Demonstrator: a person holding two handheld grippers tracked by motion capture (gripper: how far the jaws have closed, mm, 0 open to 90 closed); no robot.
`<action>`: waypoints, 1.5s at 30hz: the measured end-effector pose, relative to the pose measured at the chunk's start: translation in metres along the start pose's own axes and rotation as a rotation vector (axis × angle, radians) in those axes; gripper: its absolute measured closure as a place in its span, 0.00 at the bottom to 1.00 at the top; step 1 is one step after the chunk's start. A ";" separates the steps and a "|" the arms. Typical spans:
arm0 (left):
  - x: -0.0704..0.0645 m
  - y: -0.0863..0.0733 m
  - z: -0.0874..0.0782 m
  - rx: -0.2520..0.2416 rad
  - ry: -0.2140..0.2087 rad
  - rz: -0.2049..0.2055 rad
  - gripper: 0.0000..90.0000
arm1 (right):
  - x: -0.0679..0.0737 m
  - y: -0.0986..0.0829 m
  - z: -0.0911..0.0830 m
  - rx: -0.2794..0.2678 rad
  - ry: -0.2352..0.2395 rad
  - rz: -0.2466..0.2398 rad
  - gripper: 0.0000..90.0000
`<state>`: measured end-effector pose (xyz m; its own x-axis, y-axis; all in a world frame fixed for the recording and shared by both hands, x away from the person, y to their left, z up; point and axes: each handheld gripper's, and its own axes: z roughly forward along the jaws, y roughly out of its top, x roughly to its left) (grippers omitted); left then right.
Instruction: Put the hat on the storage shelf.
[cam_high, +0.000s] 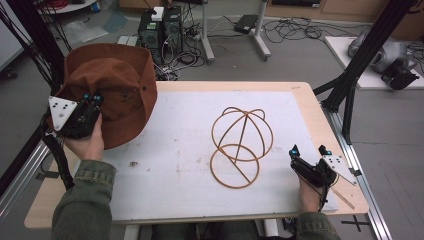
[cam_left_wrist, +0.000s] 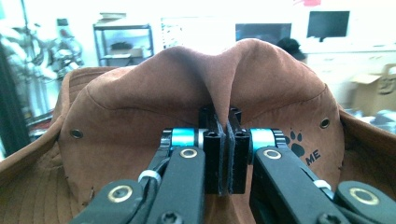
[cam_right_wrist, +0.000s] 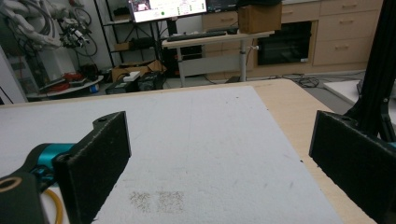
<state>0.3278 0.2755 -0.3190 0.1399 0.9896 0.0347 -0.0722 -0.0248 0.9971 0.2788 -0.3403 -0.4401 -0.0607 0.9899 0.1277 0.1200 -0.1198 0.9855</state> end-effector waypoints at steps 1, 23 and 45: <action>-0.002 0.009 -0.001 -0.011 -0.020 0.008 0.97 | 0.000 0.000 0.000 0.000 0.000 0.002 0.05; -0.061 0.059 -0.003 -0.144 -0.321 -0.042 0.97 | -0.001 0.000 0.000 -0.002 0.005 0.014 0.05; -0.175 0.086 0.018 -0.181 -0.783 -0.109 0.97 | -0.003 0.001 0.000 -0.002 0.006 0.020 0.05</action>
<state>0.3145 0.0974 -0.2377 0.8012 0.5969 0.0428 -0.1677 0.1553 0.9735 0.2792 -0.3435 -0.4400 -0.0644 0.9869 0.1480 0.1190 -0.1396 0.9830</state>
